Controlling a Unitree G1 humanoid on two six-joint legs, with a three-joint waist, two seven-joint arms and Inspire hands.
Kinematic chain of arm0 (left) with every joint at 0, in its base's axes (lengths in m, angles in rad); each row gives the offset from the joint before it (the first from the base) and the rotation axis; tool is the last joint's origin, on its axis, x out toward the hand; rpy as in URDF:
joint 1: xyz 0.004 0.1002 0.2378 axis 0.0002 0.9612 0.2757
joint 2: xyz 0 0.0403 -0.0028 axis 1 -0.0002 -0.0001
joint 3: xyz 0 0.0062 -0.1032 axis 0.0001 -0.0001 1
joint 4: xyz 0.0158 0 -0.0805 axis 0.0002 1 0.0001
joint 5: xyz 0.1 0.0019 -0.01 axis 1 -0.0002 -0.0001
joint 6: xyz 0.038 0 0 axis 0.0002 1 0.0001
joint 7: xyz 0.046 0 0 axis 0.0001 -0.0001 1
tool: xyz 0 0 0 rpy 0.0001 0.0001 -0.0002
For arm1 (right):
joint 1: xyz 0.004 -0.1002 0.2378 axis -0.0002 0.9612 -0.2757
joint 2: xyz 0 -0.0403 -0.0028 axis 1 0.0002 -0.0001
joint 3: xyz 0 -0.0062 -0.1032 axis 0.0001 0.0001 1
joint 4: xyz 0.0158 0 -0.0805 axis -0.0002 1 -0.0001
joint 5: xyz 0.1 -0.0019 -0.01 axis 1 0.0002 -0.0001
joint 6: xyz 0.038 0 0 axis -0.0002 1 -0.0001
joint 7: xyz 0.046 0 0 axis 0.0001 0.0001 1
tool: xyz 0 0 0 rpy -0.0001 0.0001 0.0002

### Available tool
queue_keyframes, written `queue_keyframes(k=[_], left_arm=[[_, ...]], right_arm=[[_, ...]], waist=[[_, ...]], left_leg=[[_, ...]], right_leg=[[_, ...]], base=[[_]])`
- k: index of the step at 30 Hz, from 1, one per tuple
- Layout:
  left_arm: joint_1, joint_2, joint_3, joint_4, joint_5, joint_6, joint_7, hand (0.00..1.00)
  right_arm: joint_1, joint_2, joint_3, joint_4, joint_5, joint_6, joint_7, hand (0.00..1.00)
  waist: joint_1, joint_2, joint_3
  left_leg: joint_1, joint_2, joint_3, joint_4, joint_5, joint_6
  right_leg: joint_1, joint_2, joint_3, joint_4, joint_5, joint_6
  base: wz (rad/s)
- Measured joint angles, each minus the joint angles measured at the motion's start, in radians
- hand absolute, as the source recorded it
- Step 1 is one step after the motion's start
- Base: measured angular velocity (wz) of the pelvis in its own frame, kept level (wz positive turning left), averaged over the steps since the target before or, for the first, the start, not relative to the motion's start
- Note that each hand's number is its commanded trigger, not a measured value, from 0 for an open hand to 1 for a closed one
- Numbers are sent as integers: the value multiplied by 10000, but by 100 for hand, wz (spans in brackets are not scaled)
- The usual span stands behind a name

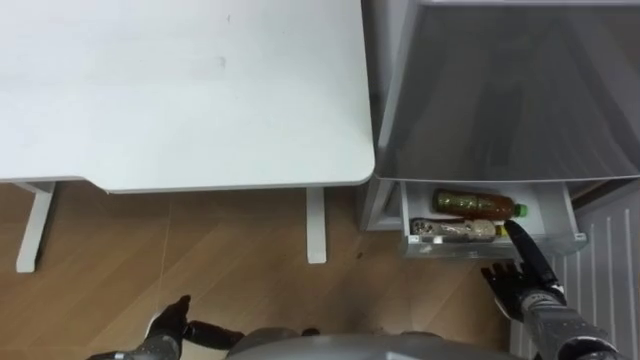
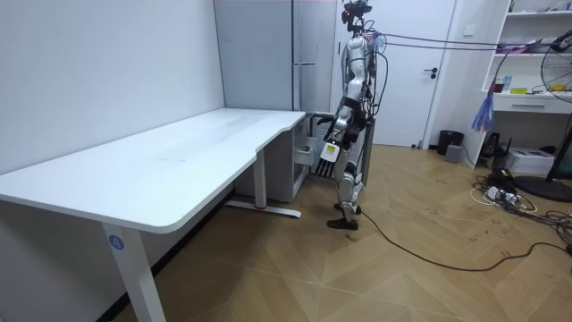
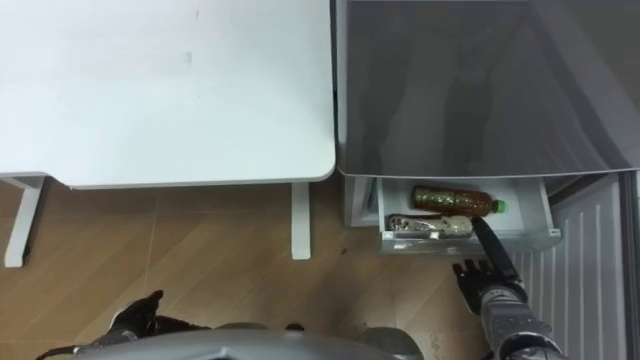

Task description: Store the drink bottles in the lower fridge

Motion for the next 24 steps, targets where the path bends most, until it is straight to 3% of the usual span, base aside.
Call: queue_keyframes(k=[2, 8, 24], left_arm=[[131, -28, 212, -2, -287, -8, -1, 0], [278, -156, 667, 3, -288, -19, 27, 0], [520, -198, 662, -28, -281, -20, 216, 0]], right_arm=[[5, 154, -179, -4, 14, -6, -6, 0], [129, 286, -185, -22, 4, -6, 3, 0], [510, 299, -244, 53, 88, 9, 8, 0]], waist=[[-56, -65, 37], [-129, -120, 15], [-228, -127, 30]], left_leg=[[93, 9, -9, 9, -36, -15], [275, 3, 3, 19, -37, -17], [690, -8, -27, -27, -172, -44]], right_leg=[[98, 18, 4, -32, -4, 2], [162, 18, 37, -51, -32, 9], [776, 59, -23, -352, -77, 24]], base=[[0], [0], [1]])
